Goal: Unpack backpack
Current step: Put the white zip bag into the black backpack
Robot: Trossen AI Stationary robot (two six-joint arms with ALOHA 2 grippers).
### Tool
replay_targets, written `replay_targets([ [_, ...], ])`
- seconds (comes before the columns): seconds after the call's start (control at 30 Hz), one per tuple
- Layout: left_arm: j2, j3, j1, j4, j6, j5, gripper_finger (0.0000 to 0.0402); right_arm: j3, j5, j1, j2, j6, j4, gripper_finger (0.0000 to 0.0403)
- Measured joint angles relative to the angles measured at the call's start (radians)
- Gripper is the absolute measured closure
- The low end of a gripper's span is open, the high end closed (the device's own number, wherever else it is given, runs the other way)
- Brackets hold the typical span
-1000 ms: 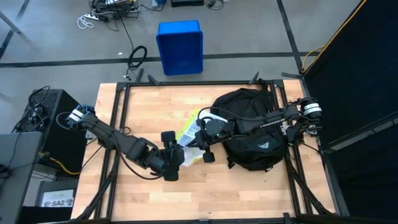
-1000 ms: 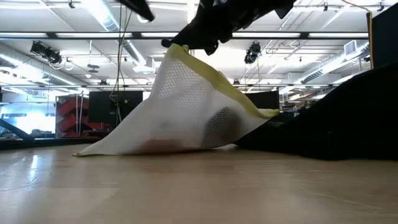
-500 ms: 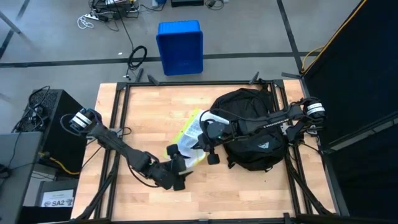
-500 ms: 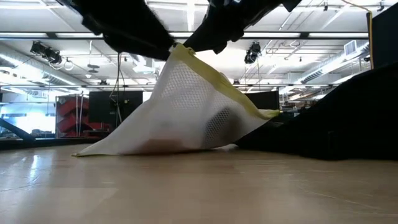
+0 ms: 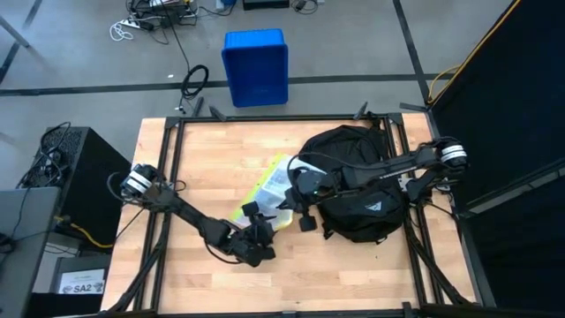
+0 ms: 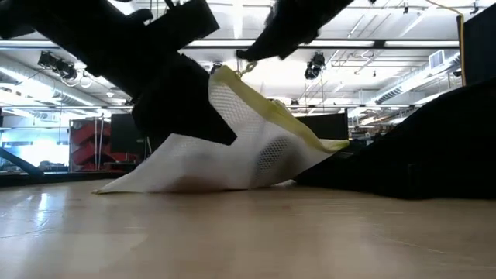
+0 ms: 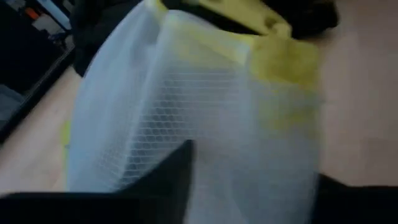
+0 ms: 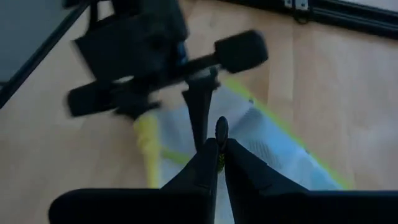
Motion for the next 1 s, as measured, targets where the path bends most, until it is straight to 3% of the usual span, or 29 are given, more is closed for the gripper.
replay_targets([
  [0.07, -0.008, 0.0, 0.001, -0.036, 0.01, 0.0, 0.0371, 0.0, 0.005, 0.005, -0.049, 0.002, -0.089, 0.0401],
  [0.2, -0.038, 0.0, -0.003, -0.149, -0.011, -0.009, 0.0398, 0.0, 0.011, 0.02, -0.168, 0.034, -0.23, 0.0398],
  [0.47, -0.184, 0.0, -0.084, -0.456, -0.199, -0.067, 0.0402, -0.013, 0.035, 0.093, -0.294, 0.146, -0.527, 0.0356],
  [0.73, -0.295, 0.0, -0.204, -0.475, -0.209, -0.157, 0.0402, -0.158, 0.196, 0.158, -0.292, 0.396, -0.77, 0.0239],
  [0.87, -0.307, 0.0, -0.235, -0.475, -0.209, -0.179, 0.0402, -0.22, 0.175, 0.158, -0.292, 0.517, -0.847, 0.0188],
  [1.0, -0.308, 0.0, -0.246, -0.475, -0.21, -0.193, 0.0402, -0.281, 0.06, 0.157, -0.292, 0.559, -0.839, 0.0163],
])
